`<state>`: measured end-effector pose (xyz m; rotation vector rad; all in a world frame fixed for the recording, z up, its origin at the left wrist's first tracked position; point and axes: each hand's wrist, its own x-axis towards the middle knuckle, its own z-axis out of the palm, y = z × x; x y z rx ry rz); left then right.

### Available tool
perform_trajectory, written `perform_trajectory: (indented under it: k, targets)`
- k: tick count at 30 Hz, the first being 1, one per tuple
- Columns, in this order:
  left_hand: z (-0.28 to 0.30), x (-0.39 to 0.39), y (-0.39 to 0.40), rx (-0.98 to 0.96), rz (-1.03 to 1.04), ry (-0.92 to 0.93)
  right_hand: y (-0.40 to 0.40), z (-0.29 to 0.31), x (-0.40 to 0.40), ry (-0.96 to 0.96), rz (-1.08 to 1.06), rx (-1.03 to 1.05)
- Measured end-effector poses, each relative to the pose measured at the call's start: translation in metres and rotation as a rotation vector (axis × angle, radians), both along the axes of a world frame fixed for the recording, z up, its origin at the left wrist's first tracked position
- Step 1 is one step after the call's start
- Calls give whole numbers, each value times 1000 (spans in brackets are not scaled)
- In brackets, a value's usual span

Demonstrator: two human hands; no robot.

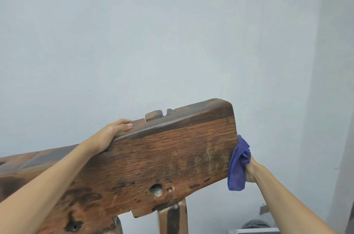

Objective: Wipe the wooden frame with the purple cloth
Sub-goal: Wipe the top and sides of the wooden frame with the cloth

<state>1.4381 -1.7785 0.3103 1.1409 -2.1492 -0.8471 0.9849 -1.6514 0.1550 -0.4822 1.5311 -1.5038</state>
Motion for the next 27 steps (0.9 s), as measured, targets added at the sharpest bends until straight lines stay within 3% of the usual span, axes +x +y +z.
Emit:
perform_trajectory:
  k: [4, 8, 11, 14, 16, 17, 23, 27]
  targets:
    - [2, 0, 10, -39, 14, 5, 5, 13, 13, 86, -99, -24]
    - [4, 2, 11, -42, 3, -1, 5, 90, 40, 201, -119, -148]
    - [2, 3, 13, -3, 49, 10, 2, 156, 72, 437, -167, -285]
    - [2, 4, 19, 38, 106, 29, 2, 185, 113, 1082, -248, -152]
    - [3, 3, 24, 47, 140, 31, 0, 188, 150, 1549, -115, -32]
    - [5, 2, 28, 56, 150, 29, -1, 187, 172, 1676, -19, -2]
    - [2, 56, 36, 74, 58, -32, -26, 179, 281, 1868, 201, -28]
    - [-5, 124, 24, -144, 152, -341, -25, 160, 354, 1954, 346, -236]
